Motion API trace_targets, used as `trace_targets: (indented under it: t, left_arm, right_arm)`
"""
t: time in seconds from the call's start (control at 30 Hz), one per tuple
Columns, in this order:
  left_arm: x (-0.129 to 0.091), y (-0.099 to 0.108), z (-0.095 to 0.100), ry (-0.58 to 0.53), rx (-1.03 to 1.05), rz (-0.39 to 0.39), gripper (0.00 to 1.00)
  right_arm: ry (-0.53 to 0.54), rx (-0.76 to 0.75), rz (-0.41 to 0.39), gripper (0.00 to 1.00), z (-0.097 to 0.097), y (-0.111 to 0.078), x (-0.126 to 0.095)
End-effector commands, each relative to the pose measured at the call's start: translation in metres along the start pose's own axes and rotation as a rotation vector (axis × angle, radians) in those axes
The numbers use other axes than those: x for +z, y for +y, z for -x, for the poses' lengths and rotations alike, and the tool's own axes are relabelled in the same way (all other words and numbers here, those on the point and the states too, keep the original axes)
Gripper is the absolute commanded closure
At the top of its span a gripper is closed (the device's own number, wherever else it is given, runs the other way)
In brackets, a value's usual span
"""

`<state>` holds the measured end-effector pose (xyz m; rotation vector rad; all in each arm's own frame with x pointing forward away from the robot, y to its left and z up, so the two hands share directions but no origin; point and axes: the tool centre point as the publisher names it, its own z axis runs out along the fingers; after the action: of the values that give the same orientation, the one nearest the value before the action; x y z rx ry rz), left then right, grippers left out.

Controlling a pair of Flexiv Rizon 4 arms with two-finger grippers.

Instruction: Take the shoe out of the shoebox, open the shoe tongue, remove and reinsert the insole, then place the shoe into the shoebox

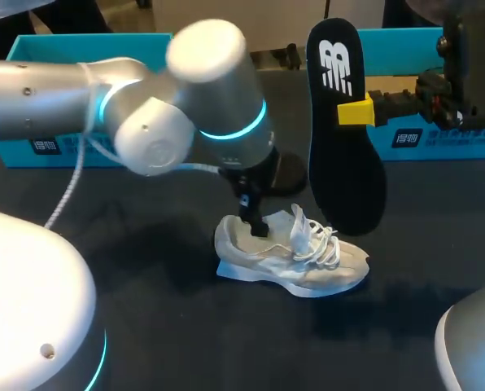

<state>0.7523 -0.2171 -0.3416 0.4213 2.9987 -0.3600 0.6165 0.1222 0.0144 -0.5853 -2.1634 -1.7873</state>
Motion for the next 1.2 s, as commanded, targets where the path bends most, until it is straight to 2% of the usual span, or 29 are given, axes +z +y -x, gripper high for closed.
trace_targets:
  t: [0.03,0.1,0.17,0.23,0.27,0.33,0.37,0.4,0.6,0.77,0.9,1.2]
  left_arm:
    - [0.032,-0.011,0.007,0.020,-0.010,0.026,0.00]
    - [0.036,-0.010,0.007,0.022,-0.015,0.031,0.05]
    - [0.038,-0.008,0.006,0.023,-0.024,0.035,0.15]
    - [0.039,-0.007,0.005,0.027,-0.027,0.034,0.36]
    - [0.039,-0.005,0.005,0.028,-0.029,0.033,0.53]
    - [0.039,-0.002,0.004,0.032,-0.037,0.037,0.67]
    - [0.040,-0.001,0.003,0.034,-0.041,0.037,0.91]
    - [0.040,0.000,0.002,0.035,-0.043,0.036,1.00]
    - [0.037,0.007,-0.003,0.042,-0.045,0.020,1.00]
    - [0.028,0.006,-0.009,0.006,0.005,0.019,1.00]
    - [0.014,0.004,-0.011,-0.023,0.087,-0.004,1.00]
    - [-0.021,-0.003,-0.008,0.034,0.208,-0.076,1.00]
  right_arm:
    - [0.002,0.000,-0.003,1.00,0.002,0.002,0.003]
    - [0.002,0.000,-0.003,1.00,0.002,0.002,0.003]
    - [0.002,0.000,-0.003,1.00,0.002,0.002,0.003]
    - [0.002,0.000,-0.003,1.00,0.002,0.002,0.003]
    - [0.002,0.000,-0.003,1.00,0.002,0.002,0.003]
    - [0.002,0.000,-0.003,1.00,0.002,0.002,0.003]
    - [0.002,0.000,-0.003,1.00,0.002,0.002,0.003]
    - [0.002,0.000,-0.003,1.00,0.002,0.002,0.003]
    - [0.002,0.000,-0.003,1.00,0.002,0.002,0.003]
    - [0.002,0.000,-0.003,1.00,0.002,0.002,0.003]
    - [0.002,0.000,-0.003,1.00,0.002,0.002,0.003]
    - [0.002,0.000,-0.003,1.00,0.002,0.002,0.003]
